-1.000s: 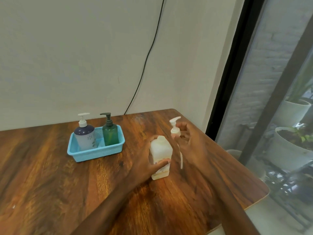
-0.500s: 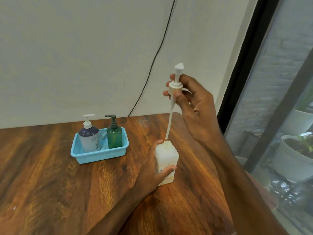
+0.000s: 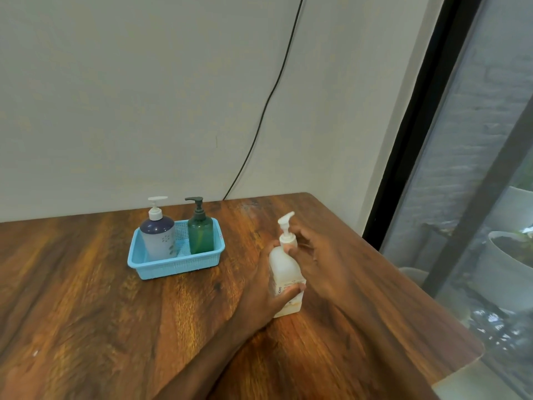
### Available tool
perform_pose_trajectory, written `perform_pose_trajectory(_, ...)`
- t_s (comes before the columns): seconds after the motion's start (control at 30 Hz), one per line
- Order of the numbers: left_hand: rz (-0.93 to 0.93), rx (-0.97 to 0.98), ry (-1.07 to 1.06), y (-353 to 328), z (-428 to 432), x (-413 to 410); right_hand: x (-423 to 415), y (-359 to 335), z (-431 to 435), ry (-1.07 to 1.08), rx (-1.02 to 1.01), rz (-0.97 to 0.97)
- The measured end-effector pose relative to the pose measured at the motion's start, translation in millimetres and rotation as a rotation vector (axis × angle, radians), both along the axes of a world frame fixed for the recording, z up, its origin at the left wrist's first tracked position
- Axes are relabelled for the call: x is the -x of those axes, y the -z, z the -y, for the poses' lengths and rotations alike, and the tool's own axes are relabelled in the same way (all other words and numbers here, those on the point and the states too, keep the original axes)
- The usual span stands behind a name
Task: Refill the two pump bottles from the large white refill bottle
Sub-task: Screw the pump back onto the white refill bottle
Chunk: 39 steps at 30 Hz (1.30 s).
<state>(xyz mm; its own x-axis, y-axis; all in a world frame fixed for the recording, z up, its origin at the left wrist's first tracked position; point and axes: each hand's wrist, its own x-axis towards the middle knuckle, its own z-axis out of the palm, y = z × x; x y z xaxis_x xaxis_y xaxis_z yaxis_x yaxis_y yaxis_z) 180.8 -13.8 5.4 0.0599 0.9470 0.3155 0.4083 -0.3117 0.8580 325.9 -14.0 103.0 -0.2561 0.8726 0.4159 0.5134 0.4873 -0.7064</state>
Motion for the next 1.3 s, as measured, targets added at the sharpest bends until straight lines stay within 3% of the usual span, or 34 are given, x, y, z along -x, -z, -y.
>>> perform_pose_trajectory(0.33, -0.140, 0.075, -0.016, -13, 9, 2, 1, 23, 4, 0.149, 0.043, -0.106)
perform_pose_trajectory(0.43, -0.249, 0.154, 0.019, -27, 15, 8, 3, 25, 6, 0.194, 0.070, -0.134)
perform_pose_trajectory(0.6, -0.438, 0.099, 0.110, -58, 18, 39, 2, 26, 6, 0.200, 0.058, -0.153)
perform_pose_trajectory(0.8, -0.249, 0.023, 0.101, -107, 18, 39, -7, 35, 5, 0.168, 0.071, -0.173)
perform_pose_trajectory(1.1, -0.236, -0.205, -0.114, -84, -5, 4, 0, 43, 4, 0.152, 0.087, -0.129)
perform_pose_trajectory(1.3, -0.257, -0.206, -0.134, -83, -4, 11, -1, 52, 11, 0.202, 0.164, -0.128)
